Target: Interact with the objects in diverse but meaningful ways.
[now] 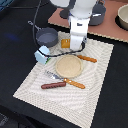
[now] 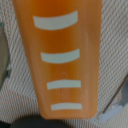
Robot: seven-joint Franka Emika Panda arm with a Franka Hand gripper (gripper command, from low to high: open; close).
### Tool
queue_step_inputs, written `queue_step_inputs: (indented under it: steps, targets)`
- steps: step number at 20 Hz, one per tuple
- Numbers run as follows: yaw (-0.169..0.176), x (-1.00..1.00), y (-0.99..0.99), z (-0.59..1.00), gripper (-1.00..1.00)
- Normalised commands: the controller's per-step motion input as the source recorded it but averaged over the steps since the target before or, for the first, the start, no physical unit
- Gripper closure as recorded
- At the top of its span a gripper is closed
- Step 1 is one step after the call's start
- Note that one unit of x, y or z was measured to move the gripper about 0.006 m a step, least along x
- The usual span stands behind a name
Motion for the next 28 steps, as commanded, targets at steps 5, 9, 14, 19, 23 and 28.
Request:
queue_step_inputs:
  steps: [5, 9, 14, 19, 23, 28]
  targets:
    - [0.037, -0.57, 0.0, -0.28, 1.0]
    - [0.043, -0.52, 0.01, -0.2, 1.0]
    - [0.057, -0.41, 0.05, -0.02, 1.0]
    - [0.042, -0.41, 0.04, 0.38, 1.0]
    - [0.0, -0.32, -0.23, 1.0, 1.0]
    - [0.0, -0.09, -0.76, 0.98, 1.0]
